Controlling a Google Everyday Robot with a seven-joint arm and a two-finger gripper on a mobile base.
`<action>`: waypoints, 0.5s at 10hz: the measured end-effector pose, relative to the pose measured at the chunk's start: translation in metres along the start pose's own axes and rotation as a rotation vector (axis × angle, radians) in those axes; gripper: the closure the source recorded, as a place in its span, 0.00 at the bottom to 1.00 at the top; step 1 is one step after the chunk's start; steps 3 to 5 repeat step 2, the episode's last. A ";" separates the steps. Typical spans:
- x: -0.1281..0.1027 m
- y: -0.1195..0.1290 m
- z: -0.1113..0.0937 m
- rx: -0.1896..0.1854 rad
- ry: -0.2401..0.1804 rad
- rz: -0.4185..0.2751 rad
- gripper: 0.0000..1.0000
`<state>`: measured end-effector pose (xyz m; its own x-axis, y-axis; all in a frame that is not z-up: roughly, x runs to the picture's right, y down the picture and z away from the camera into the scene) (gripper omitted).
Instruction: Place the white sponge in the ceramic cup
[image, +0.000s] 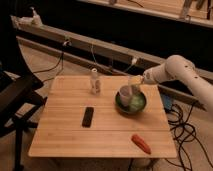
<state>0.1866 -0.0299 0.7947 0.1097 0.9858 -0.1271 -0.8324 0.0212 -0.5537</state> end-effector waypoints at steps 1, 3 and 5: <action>-0.002 0.005 0.003 -0.014 -0.011 -0.017 0.96; -0.006 0.012 0.006 -0.029 -0.022 -0.041 1.00; -0.006 0.012 0.006 -0.029 -0.022 -0.041 1.00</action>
